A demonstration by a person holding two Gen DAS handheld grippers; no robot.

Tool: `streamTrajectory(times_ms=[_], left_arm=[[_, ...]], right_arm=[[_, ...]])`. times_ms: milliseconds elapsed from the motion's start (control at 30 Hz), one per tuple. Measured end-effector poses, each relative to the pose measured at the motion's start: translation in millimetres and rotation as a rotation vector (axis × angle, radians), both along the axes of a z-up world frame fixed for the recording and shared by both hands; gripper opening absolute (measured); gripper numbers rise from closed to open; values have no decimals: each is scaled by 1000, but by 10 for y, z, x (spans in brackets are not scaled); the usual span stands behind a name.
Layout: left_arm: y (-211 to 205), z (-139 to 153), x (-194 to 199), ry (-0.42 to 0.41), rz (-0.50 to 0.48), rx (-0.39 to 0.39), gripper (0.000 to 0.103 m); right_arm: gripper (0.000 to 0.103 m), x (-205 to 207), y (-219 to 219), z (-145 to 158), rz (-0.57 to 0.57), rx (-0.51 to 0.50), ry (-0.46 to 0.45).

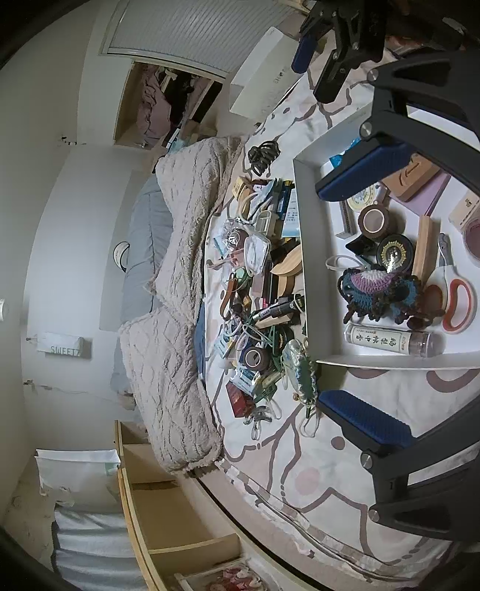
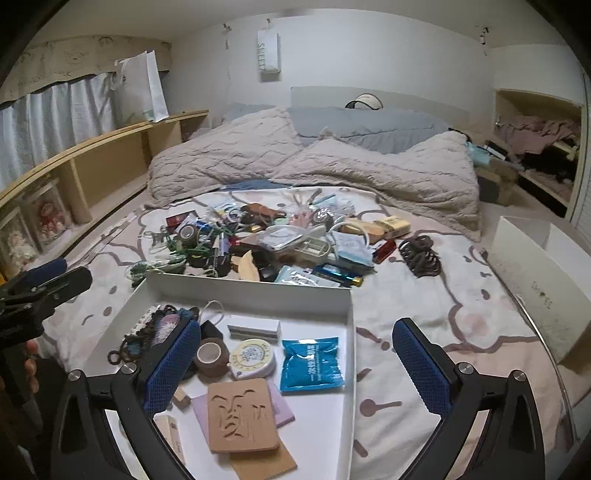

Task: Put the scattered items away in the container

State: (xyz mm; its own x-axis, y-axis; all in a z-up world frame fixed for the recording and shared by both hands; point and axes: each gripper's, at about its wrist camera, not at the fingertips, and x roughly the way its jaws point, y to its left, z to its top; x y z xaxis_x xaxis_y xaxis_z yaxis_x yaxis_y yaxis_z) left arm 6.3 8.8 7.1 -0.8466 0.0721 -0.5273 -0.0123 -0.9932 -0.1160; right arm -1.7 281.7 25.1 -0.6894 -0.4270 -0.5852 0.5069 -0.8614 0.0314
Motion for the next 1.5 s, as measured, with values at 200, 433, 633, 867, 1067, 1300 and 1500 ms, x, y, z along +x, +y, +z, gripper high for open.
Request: streamTrajectory(times_ms=[200,433,633,867,1067,1300,1500], left_arm=[[38,11,68,4,-24,-15,103],[77,15,143,6,-16,-33,103],[85,6,169,0,-10,-42,103],[104,-17,195,-8,-9,-61,103],[116,-25,213,-16,-10,-67,103],[121,-38,211,-18,-11,-75,103],[106,-72,214,-25,-6,-76,103]], right_arm=[[103,42,31,-11,-9,0,-4],[103,82,52,-1,-11,-6,-3],[103,128,60,9,-14,5,9],[103,148,71,11,-16,9,10],[103,153,74,12,-14,9,10],[103,159,74,14,-15,9,10],[103,181,65,16,-10,12,11]])
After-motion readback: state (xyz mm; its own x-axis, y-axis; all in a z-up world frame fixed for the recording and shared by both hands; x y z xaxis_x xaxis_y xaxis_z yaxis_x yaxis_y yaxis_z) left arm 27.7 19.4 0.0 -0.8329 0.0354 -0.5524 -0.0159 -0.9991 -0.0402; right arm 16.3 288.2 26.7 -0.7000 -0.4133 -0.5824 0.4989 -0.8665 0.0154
